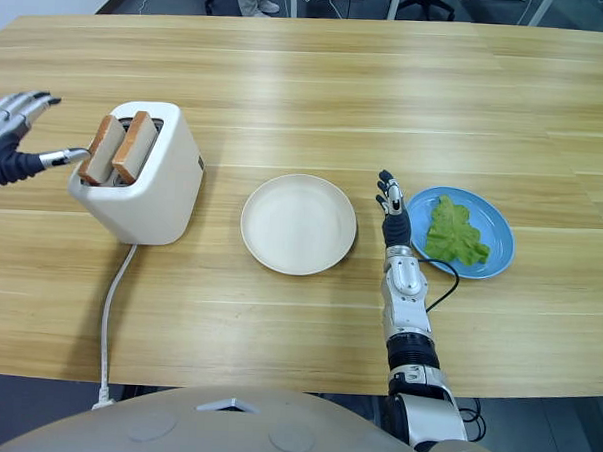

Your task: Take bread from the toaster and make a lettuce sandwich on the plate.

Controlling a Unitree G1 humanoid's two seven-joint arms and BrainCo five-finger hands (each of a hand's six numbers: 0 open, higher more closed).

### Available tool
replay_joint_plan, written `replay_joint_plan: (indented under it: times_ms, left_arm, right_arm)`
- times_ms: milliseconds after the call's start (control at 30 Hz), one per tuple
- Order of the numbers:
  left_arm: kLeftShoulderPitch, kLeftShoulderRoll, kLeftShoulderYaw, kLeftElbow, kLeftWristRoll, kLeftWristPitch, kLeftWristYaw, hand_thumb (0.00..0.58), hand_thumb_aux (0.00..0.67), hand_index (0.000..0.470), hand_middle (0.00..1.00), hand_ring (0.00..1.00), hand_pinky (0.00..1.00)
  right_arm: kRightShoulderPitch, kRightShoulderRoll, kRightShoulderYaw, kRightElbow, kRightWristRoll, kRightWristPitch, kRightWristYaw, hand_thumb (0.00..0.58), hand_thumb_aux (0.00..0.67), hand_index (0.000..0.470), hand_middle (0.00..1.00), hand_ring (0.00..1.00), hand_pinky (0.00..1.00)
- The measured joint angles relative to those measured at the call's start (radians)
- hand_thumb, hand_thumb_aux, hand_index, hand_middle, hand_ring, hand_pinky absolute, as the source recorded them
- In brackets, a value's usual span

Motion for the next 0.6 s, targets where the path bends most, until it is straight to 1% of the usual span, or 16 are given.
replay_joint_plan:
  times_ms: [200, 600]
  left_arm:
    - [-0.015, 0.007, -0.064, 0.138, 0.084, 0.012, 0.027, 0.000, 0.000, 0.000, 0.00, 0.00, 0.00]
    - [-0.082, -0.007, -0.157, 0.153, 0.118, 0.063, 0.034, 0.000, 0.000, 0.000, 0.00, 0.00, 0.00]
  right_arm:
    - [0.005, -0.002, -0.001, -0.003, 0.000, 0.001, 0.001, 0.000, 0.000, 0.000, 0.00, 0.00, 0.00]
    - [0.007, -0.002, 0.002, -0.009, -0.005, 0.007, 0.001, 0.000, 0.000, 0.000, 0.00, 0.00, 0.00]
